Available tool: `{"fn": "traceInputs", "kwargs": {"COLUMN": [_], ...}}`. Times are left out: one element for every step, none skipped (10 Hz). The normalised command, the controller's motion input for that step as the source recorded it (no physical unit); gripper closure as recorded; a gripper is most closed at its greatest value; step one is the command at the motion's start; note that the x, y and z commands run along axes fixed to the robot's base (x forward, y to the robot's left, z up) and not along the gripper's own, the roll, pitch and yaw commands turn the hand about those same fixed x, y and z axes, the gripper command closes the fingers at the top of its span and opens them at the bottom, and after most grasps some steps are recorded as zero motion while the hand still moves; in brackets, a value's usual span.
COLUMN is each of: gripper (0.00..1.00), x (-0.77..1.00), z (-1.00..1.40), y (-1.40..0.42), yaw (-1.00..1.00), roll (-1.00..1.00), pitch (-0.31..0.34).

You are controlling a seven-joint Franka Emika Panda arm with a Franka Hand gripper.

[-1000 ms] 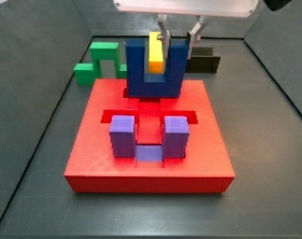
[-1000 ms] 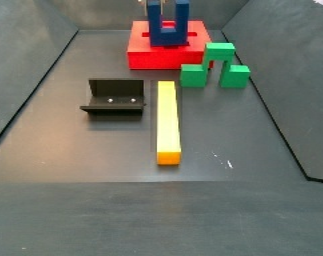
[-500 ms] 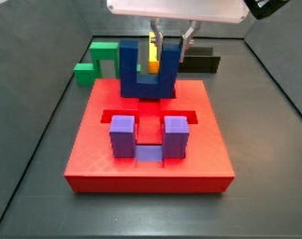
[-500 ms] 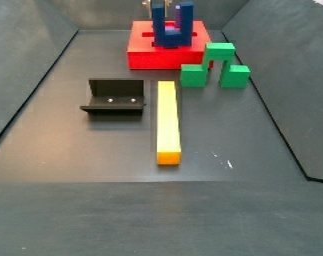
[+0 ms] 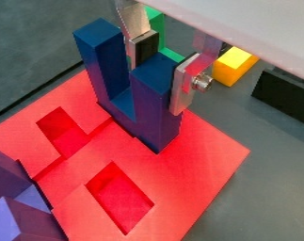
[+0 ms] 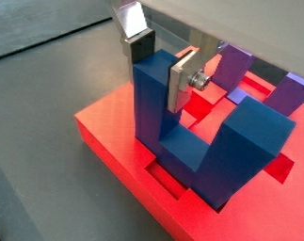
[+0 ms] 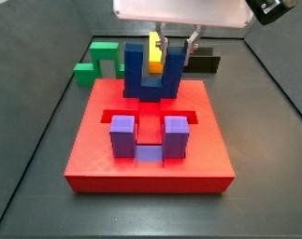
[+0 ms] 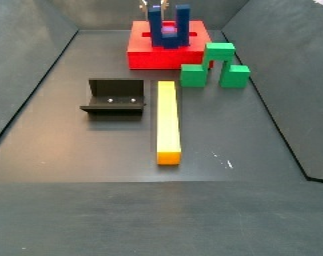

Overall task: Pick up the blue object. Move up. Place the blue object on the fixture. Regrasp the blue object. Move to above the board. Insert the blue object.
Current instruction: Insert the blue object.

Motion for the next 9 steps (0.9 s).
{"fn": "traceInputs", "kwargs": {"gripper": [1.00, 1.00, 1.00, 1.00, 1.00, 1.00, 1.00, 1.00, 1.00], "x": [-0.12, -0.09, 0.00, 0.00, 0.03, 0.00, 0.00, 0.00, 0.00], "z": [-0.71, -0.92, -0.96, -0.96, -0.90, 0.00, 0.00, 0.00, 0.00], "y": [0.00, 0.00, 0.00, 0.00, 0.00, 0.00, 0.00, -0.03, 0.00], "yaw": [-0.09, -0.07, -0.04, -0.03, -0.03, 0.00, 0.00, 0.00, 0.00], "roll": [0.00, 0.04, 0.05, 0.06, 0.04, 0.04, 0.01, 0.02, 0.00], "pitch": [-0.094, -0.083, -0.073, -0.054, -0.051, 0.000, 0.000, 0.000, 0.000]}}
